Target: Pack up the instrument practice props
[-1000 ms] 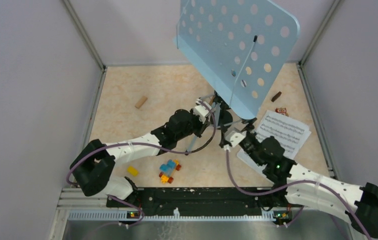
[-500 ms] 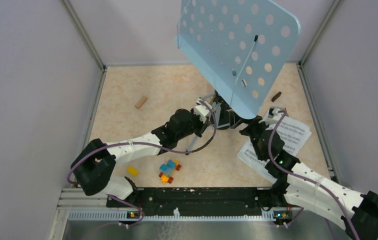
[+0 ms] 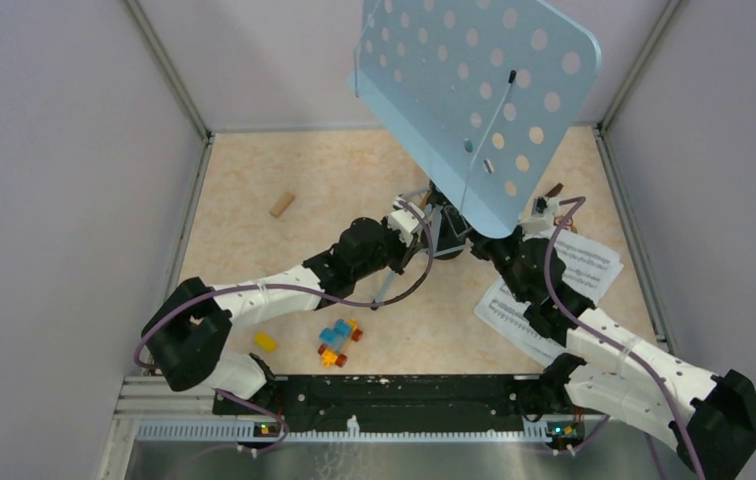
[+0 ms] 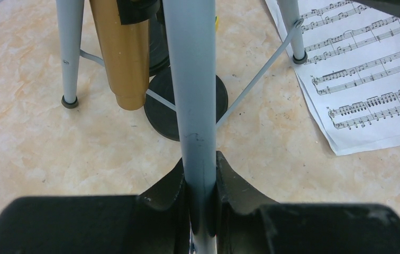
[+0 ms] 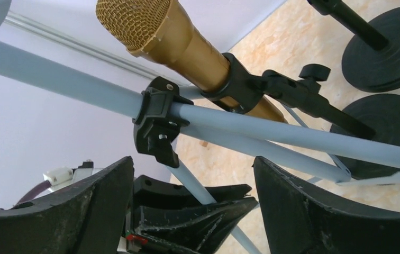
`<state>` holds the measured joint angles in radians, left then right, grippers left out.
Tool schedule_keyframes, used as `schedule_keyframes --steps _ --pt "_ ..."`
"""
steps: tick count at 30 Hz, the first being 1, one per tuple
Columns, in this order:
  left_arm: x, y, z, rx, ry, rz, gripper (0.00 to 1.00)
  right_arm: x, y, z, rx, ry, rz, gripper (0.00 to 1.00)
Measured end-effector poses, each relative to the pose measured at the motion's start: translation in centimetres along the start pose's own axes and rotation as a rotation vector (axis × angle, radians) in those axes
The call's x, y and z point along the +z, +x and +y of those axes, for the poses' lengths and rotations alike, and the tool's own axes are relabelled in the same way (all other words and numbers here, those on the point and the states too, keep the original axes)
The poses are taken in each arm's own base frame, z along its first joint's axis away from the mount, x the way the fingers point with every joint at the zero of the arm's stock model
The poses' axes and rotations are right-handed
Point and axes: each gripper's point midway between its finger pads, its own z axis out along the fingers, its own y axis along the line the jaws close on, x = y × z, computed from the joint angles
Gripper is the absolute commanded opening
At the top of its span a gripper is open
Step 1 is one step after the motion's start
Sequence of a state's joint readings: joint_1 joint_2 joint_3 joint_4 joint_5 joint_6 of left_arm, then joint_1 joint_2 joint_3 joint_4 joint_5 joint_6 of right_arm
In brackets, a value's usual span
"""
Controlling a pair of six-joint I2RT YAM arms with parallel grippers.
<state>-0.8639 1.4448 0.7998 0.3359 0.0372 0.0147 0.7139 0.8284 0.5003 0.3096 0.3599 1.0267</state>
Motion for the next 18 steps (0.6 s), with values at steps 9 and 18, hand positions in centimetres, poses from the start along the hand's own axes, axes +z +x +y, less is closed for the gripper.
schedule_keyframes --steps 9,18 --pt "0.0 0.0 0.0 0.000 0.000 0.002 0.00 1.5 0.2 0.8 0.023 -0.054 0.025 0.30" --pt "0.1 0.0 0.0 0.000 -0.003 0.003 0.00 1.7 0.3 2.3 -0.080 -0.147 0.041 0.00"
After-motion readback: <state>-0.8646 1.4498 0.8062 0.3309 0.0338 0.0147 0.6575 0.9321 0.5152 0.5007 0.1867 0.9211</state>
